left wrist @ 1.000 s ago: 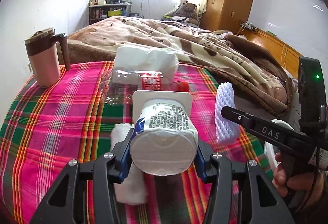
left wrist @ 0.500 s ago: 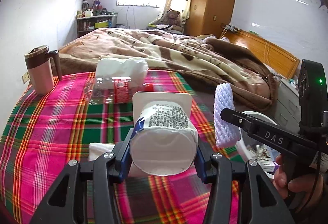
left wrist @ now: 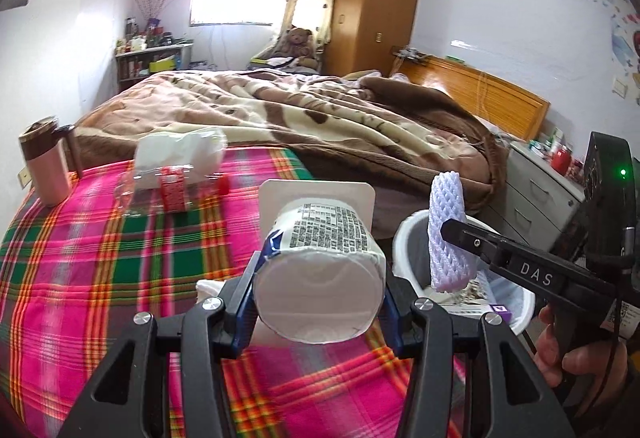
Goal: Collect trash
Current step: 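Carry the white container and foam net sleeve over the wastebasket with both tools, then open both tools to drop the container and net sleeve into the wastebasket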
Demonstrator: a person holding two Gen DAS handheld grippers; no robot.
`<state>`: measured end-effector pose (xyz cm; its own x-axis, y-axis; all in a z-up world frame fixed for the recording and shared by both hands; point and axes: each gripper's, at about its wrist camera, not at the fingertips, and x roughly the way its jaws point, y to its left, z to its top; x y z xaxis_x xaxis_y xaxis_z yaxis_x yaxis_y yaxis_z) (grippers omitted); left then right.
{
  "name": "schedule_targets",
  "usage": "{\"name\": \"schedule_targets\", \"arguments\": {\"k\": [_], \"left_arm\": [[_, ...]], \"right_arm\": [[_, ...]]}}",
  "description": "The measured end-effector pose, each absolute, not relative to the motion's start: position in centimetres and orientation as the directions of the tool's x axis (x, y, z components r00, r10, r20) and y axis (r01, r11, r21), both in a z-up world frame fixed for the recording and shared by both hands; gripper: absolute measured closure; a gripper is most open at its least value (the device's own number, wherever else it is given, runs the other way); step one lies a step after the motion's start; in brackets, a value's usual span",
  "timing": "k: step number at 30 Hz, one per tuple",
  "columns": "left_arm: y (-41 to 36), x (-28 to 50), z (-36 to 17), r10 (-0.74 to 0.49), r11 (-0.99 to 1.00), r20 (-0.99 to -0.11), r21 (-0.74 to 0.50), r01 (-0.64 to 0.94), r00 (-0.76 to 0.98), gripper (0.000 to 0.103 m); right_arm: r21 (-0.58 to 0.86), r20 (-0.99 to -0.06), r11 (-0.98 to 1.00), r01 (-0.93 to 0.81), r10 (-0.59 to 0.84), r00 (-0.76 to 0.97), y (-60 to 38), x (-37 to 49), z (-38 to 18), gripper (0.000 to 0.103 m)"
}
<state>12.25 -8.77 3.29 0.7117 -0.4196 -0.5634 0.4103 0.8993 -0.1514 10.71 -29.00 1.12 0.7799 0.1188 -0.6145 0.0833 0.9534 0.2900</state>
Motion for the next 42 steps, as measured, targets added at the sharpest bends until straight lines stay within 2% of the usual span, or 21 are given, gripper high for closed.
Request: {"name": "schedule_targets", "arguments": {"k": [12, 25, 35, 42], "left_arm": [[-15.0, 10.9, 3.2, -0.499, 0.842, -0.560, -0.131, 0.524, 0.662, 0.050], [-19.5, 10.1, 2.8, -0.524, 0.805, -0.573, -0.092, 0.586, 0.630, 0.050], [-23.4, 10.7, 1.6, -0.537, 0.777, -0.609, -0.087, 0.623, 0.584, 0.050], [-25.9, 11.4, 0.2, -0.519, 0.767, -0.653, -0.072, 0.638, 0.551, 0.050]], "right_arm": [[0.264, -0.617, 0.944, 0.198, 0.007, 0.787, -33.6, 8.3, 1.1, 0.079], [0.255, -0.640, 0.926, 0.278, -0.054, 0.766, -36.9, 7.4, 0.0, 0.079], [0.186, -0.712, 0.926, 0.328, -0.103, 0.694, -38.7, 7.8, -2.1, 0.078], [0.171, -0.754, 0.935, 0.311, -0.079, 0.652, -40.0, 8.3, -3.4, 0.077]]}}
